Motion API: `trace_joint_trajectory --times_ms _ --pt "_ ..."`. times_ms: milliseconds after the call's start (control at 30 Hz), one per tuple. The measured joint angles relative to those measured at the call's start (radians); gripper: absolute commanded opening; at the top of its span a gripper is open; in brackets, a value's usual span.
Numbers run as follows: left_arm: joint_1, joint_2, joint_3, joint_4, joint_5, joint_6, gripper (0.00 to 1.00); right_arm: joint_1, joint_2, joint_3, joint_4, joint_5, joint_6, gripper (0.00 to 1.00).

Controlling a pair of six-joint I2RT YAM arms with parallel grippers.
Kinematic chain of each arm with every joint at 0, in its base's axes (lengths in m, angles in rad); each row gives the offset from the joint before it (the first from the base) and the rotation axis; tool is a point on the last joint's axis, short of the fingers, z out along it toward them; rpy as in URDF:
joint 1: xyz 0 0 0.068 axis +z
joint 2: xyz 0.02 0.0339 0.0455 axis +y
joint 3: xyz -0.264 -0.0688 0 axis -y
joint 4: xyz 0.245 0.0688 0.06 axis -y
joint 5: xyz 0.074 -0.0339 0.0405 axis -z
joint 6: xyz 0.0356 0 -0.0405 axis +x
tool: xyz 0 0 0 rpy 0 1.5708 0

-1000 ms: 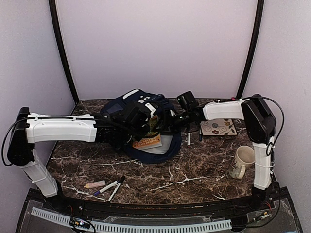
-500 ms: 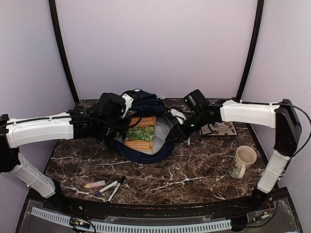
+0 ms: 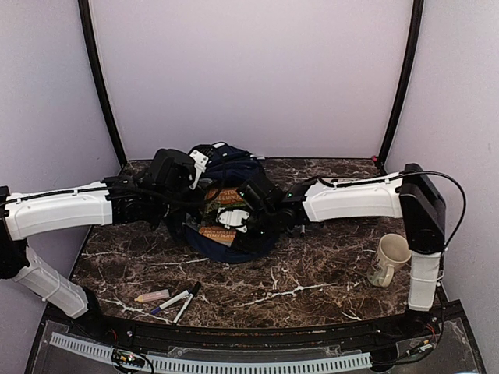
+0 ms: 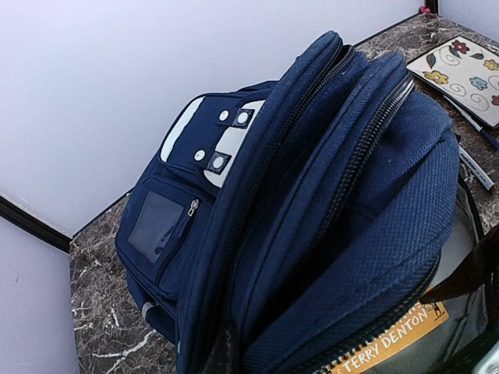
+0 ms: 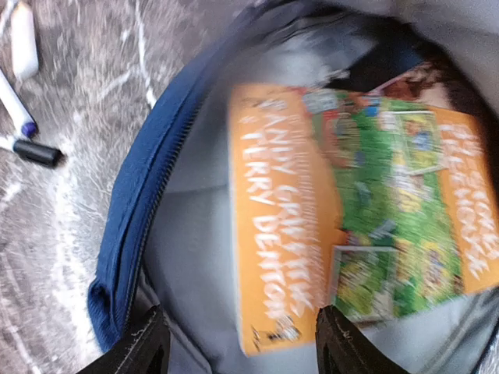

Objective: Pack the student bag
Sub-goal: Adjust the book in the largest pocket of the bag.

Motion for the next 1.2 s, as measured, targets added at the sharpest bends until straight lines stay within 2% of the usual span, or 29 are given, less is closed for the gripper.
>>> trace_joint_trajectory --times_ms 200,500,700,1000,1100,1200 --pt "0.005 -0.024 -0.026 0.0 0.009 -0.013 0.0 0.035 0.149 0.058 0.008 0.145 -0.038 0.69" --pt "0.006 -0.032 -0.032 0.0 0.021 -0.019 0.0 0.021 0.154 0.043 0.139 0.433 -0.06 0.65" --pt "0.01 -0.032 -0.032 0.0 0.038 -0.029 0.0 -0.013 0.209 0.129 0.198 0.509 -0.097 0.63" --pt "0.01 -0.034 -0.034 0.0 0.066 -0.045 0.0 -0.029 0.284 0.187 0.285 0.519 -0.107 0.64" --pt "0.012 -0.034 -0.04 0.0 0.077 -0.05 0.0 -0.026 0.269 0.166 0.275 0.45 -0.104 0.64" --pt "0.012 -0.034 -0.045 0.0 0.103 -0.053 0.0 -0.019 0.186 0.06 0.212 0.336 -0.103 0.65"
